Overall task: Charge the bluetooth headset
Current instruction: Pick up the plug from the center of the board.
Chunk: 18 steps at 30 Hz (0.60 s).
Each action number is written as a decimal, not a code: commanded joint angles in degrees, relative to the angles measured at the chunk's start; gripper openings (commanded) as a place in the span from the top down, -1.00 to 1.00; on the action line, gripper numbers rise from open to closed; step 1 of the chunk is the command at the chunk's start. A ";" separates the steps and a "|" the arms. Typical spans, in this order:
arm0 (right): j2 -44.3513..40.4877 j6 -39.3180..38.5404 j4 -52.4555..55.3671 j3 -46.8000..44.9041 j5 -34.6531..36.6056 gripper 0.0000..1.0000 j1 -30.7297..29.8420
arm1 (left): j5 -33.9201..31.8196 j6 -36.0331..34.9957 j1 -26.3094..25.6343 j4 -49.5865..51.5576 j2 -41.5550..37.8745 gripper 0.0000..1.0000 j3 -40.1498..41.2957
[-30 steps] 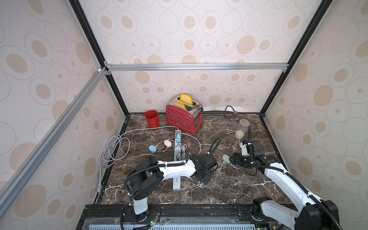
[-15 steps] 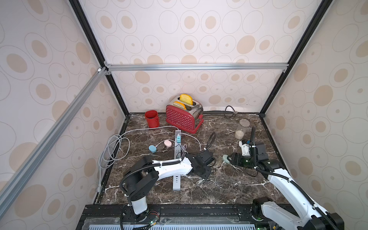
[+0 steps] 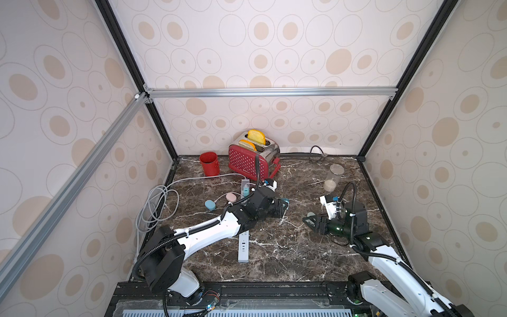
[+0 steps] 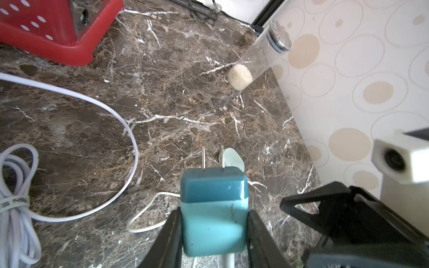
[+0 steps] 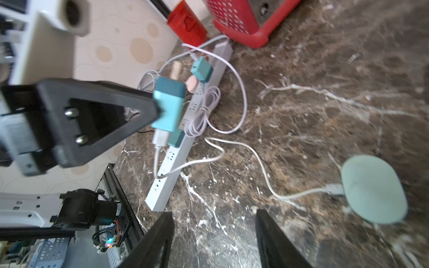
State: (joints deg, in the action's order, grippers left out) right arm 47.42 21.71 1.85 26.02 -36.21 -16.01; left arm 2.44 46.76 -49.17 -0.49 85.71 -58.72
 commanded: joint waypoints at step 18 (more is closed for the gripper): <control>10.52 6.33 -28.52 0.05 18.31 -0.28 -14.70 | -2.54 17.84 0.48 -11.94 -1.35 0.85 3.00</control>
State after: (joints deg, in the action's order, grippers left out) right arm 57.17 26.61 -22.35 24.23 -22.04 -29.30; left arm 0.95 61.06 -49.10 -9.04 85.71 -55.48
